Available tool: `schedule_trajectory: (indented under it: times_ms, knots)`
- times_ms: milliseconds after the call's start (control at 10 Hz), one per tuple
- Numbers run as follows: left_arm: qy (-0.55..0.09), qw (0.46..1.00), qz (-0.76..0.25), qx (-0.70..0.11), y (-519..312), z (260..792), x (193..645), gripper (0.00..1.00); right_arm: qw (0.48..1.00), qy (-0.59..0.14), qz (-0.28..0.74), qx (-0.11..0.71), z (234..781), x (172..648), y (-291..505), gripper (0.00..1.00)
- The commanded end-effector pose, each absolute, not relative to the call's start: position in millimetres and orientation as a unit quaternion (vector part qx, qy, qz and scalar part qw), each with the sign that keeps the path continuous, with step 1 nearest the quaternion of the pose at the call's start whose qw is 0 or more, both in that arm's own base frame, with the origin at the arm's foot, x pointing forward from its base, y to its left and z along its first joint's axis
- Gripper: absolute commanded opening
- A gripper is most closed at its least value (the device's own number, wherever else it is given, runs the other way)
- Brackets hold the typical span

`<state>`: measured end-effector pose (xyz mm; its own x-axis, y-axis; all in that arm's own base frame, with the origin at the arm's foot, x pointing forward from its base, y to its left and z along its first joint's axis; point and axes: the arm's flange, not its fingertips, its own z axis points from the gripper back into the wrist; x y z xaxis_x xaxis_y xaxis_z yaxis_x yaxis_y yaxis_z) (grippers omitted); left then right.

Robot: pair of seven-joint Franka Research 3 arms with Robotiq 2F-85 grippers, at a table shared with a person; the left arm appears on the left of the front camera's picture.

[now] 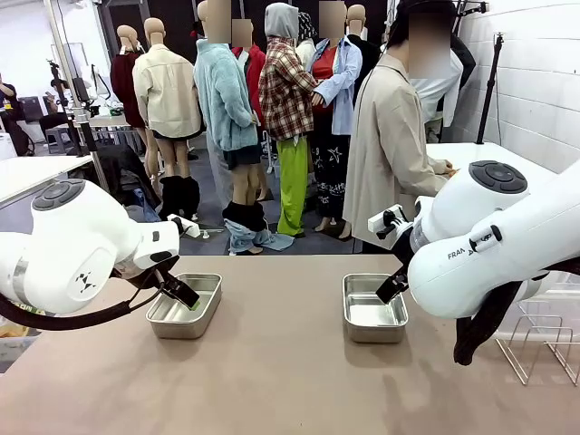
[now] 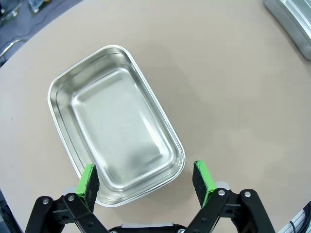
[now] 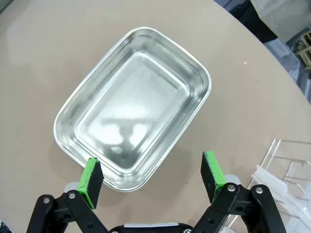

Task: Place the bread in airtight containers.
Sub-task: Lift both Airtight Container.

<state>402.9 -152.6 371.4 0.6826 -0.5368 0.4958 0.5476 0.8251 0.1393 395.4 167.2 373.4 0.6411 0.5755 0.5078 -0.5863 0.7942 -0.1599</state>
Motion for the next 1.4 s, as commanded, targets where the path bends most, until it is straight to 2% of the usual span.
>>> schedule_trajectory:
  times_ms: [0, 400, 700, 1000, 1300]
  knots:
    - [-0.267, 0.918, -0.294, -0.010, -151.4, 371.4, 403.4, 1.00, 0.906, -0.277, 0.321, 0.010, 373.4, 395.4, 167.1, 1.00]
    - [-0.267, 0.917, -0.296, -0.010, -152.7, 371.4, 402.9, 1.00, 0.906, -0.277, 0.321, 0.010, 373.4, 395.4, 167.2, 1.00]
    - [-0.344, 0.883, -0.318, 0.019, -146.4, 448.1, 406.2, 1.00, 0.880, -0.357, 0.313, 0.002, 435.8, 392.1, 156.8, 1.00]
    - [-0.370, 0.887, -0.265, 0.079, -84.8, 526.8, 411.1, 1.00, 0.882, -0.432, 0.185, -0.039, 498.8, 391.2, 73.5, 1.00]
    - [-0.364, 0.908, -0.177, 0.108, -8.6, 577.8, 410.4, 1.00, 0.896, -0.434, 0.062, -0.068, 538.8, 390.6, -47.6, 1.00]
